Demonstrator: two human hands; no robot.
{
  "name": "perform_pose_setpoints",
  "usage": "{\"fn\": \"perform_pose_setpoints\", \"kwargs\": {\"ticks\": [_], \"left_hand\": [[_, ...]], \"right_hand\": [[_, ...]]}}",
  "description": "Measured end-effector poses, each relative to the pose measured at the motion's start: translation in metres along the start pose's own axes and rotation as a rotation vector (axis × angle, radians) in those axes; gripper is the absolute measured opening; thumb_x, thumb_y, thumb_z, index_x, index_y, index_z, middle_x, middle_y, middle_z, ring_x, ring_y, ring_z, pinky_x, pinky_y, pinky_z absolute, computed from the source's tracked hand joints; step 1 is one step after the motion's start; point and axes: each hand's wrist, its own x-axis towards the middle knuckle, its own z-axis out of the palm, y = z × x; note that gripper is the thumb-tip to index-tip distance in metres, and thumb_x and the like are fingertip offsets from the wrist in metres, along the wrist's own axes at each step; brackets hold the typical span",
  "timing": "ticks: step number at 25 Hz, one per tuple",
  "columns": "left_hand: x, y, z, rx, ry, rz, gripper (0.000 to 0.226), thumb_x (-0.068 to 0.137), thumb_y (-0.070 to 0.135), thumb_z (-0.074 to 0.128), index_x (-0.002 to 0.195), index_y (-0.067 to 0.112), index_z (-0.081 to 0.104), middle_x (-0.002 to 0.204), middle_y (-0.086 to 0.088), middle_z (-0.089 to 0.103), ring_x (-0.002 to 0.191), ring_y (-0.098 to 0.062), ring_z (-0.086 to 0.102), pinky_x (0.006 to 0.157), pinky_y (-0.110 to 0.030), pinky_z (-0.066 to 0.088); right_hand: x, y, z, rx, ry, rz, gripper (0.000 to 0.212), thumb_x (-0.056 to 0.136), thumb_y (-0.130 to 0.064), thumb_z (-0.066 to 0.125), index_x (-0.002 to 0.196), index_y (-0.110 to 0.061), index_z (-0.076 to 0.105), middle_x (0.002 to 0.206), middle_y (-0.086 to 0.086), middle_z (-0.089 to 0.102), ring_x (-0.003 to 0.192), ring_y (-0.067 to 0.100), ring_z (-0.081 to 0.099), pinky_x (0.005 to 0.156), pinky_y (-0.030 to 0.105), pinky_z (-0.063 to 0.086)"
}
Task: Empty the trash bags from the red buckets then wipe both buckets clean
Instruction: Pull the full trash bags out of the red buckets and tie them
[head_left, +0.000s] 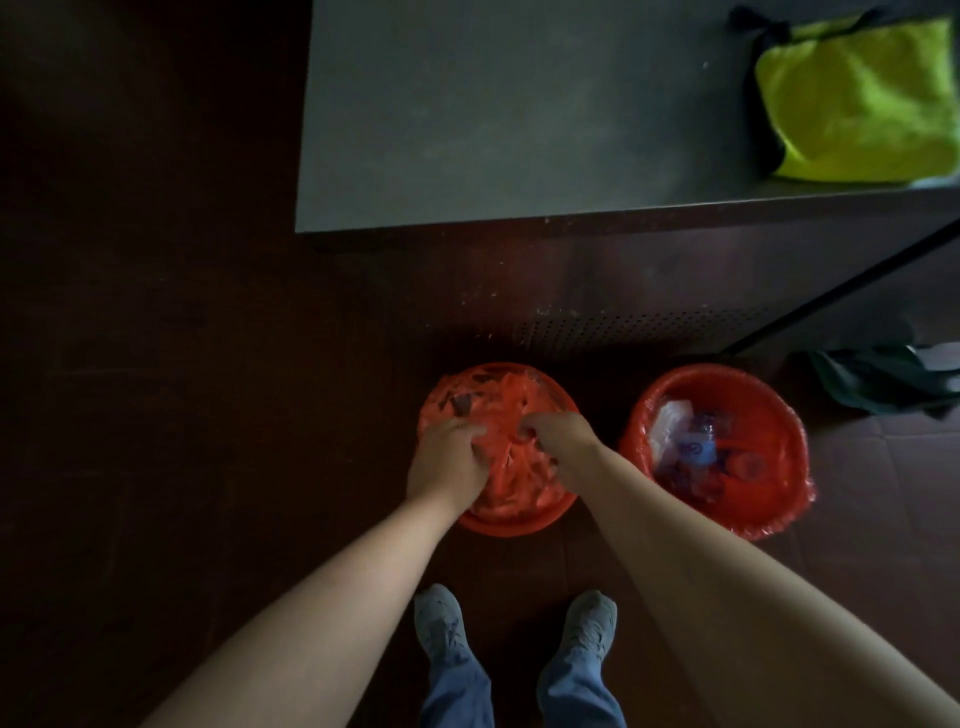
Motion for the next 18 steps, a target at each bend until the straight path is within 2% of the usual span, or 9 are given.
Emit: {"fn": "perform_pose_setpoints", "kwargs": {"ticks": [2, 5, 7, 9, 11, 15, 18], "left_hand": [[-0.005, -0.004, -0.009, 0.176, -0.120, -0.128, 0.041, 0.096, 0.028, 0.047, 0.134, 0.024, 0.061, 0.143, -0.005, 0.054, 0.132, -0.029, 0.047, 0.110, -0.040, 0.039], [-0.026, 0.008, -0.030, 0.257, -0.230, -0.212, 0.046, 0.096, 0.037, 0.042, 0.140, 0.031, 0.051, 0.151, -0.003, 0.040, 0.134, -0.032, 0.041, 0.109, -0.049, 0.039], [-0.037, 0.022, -0.047, 0.261, -0.220, -0.200, 0.046, 0.093, 0.038, 0.045, 0.139, 0.032, 0.052, 0.148, -0.003, 0.043, 0.129, -0.033, 0.043, 0.107, -0.048, 0.040], [-0.043, 0.038, -0.062, 0.268, -0.207, -0.177, 0.048, 0.092, 0.036, 0.047, 0.140, 0.033, 0.051, 0.147, -0.002, 0.045, 0.128, -0.031, 0.044, 0.106, -0.045, 0.041], [-0.046, 0.055, -0.074, 0.262, -0.208, -0.138, 0.049, 0.093, 0.034, 0.047, 0.141, 0.032, 0.050, 0.147, 0.000, 0.045, 0.131, -0.029, 0.042, 0.108, -0.043, 0.039], [-0.052, 0.098, -0.085, 0.325, -0.264, -0.015, 0.049, 0.093, 0.030, 0.044, 0.142, 0.031, 0.048, 0.145, 0.000, 0.046, 0.132, -0.026, 0.041, 0.106, -0.040, 0.038], [-0.060, 0.133, -0.082, 0.396, -0.312, 0.081, 0.049, 0.092, 0.029, 0.043, 0.141, 0.030, 0.049, 0.141, -0.001, 0.048, 0.131, -0.027, 0.042, 0.107, -0.041, 0.037]], "right_hand": [[-0.012, -0.009, -0.002, -0.054, -0.005, -0.065, 0.011, 0.072, -0.010, 0.068, 0.064, -0.013, 0.061, 0.058, 0.003, 0.047, 0.048, 0.015, 0.037, 0.044, 0.023, 0.029], [-0.046, -0.024, -0.017, -0.018, 0.042, -0.106, 0.007, 0.069, -0.020, 0.066, 0.066, -0.014, 0.066, 0.054, -0.001, 0.051, 0.036, 0.009, 0.037, 0.038, 0.019, 0.028], [-0.070, -0.030, -0.030, 0.027, 0.074, -0.120, 0.011, 0.071, -0.022, 0.065, 0.069, -0.012, 0.069, 0.055, 0.000, 0.053, 0.038, 0.010, 0.043, 0.043, 0.021, 0.034], [-0.092, -0.032, -0.044, 0.066, 0.109, -0.129, 0.016, 0.073, -0.026, 0.065, 0.071, -0.012, 0.071, 0.062, 0.006, 0.057, 0.053, 0.019, 0.053, 0.055, 0.030, 0.042], [-0.113, -0.033, -0.061, 0.123, 0.207, -0.145, 0.025, 0.078, -0.030, 0.063, 0.063, -0.010, 0.068, 0.061, 0.005, 0.060, 0.059, 0.023, 0.056, 0.062, 0.035, 0.045], [-0.157, -0.024, -0.109, 0.216, 0.520, -0.179, 0.039, 0.086, -0.034, 0.052, 0.055, -0.011, 0.058, 0.060, 0.001, 0.059, 0.063, 0.024, 0.056, 0.067, 0.032, 0.042], [-0.189, -0.011, -0.146, 0.301, 0.690, -0.198, 0.038, 0.088, -0.030, 0.049, 0.054, -0.011, 0.050, 0.057, 0.003, 0.052, 0.059, 0.024, 0.051, 0.058, 0.034, 0.036]]}}
